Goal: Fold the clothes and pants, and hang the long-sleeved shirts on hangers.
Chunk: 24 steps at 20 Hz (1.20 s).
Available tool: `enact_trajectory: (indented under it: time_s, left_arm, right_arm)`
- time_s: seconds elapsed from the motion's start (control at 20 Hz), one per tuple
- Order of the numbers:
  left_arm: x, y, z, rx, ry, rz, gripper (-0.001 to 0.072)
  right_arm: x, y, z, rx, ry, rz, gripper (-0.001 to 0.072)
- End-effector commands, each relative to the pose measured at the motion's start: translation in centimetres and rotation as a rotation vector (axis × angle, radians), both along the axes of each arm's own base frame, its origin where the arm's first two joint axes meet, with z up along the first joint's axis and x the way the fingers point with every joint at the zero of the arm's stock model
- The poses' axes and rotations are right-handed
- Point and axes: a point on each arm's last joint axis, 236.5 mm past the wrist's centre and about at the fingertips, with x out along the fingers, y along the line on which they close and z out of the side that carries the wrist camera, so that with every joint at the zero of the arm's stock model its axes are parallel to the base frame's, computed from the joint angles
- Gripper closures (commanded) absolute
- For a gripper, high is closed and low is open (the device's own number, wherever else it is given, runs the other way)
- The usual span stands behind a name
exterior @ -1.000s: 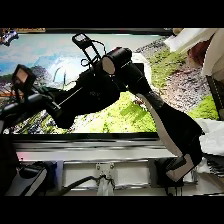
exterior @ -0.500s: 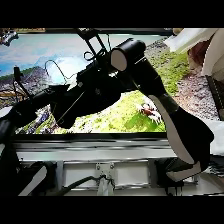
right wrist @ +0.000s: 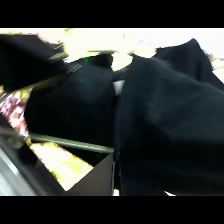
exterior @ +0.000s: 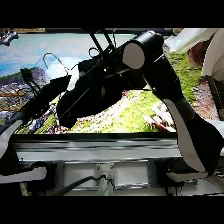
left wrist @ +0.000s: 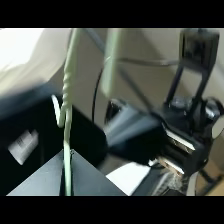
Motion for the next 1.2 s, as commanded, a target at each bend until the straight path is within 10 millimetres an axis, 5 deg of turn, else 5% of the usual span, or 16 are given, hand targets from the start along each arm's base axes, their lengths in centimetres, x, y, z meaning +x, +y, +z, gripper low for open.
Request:
enact_trajectory:
  time_s: [0.0,0.25,0.5,0.6,0.75,0.85,0.95,1.0,1.15]
  left_arm:
    - [0.6,-1.7,1.2,-0.073,-0.079,-0.073,0.0699]
    - [-1.6,-6.7,2.2,0.001,-0.241,-0.327,0.0699]
    - [-2.1,-6.8,2.9,-0.041,-0.298,-0.383,0.0699]
    - [-2.5,-7.0,2.5,-0.025,-0.29,-0.408,0.0699]
    - [-2.8,-7.4,2.4,-0.025,-0.289,-0.421,0.0699]
    - [-3.4,-8.1,2.5,-0.032,-0.272,-0.452,0.0699]
    - [-4.1,-9.0,2.6,-0.036,-0.271,-0.48,0.0699]
    - [-4.5,-9.5,2.6,-0.038,-0.27,-0.496,0.0699]
    - [-5.3,-10.5,2.5,-0.042,-0.27,-0.524,0.0698]
  right_arm:
    - [-3.1,0.0,0.0,-0.034,0.051,0.058,0.0693]
    - [-3.8,-0.9,1.8,-0.036,0.006,0.055,0.0693]
    - [-4.0,-2.7,1.9,-0.091,-0.003,0.036,0.0667]
    - [-4.6,-3.2,2.7,-0.087,-0.01,0.038,0.0317]
    - [-3.8,-5.5,7.8,-0.062,-0.224,0.041,0.0301]
    - [-1.6,-9.2,12.2,-0.197,-0.532,0.088,0.0304]
    - [0.0,-13.2,14.4,-0.377,-0.707,0.132,0.0302]
    - [0.4,-14.3,13.9,-0.393,-0.681,0.118,0.0291]
    - [0.7,-14.9,8.8,-0.329,-0.48,0.143,0.0048]
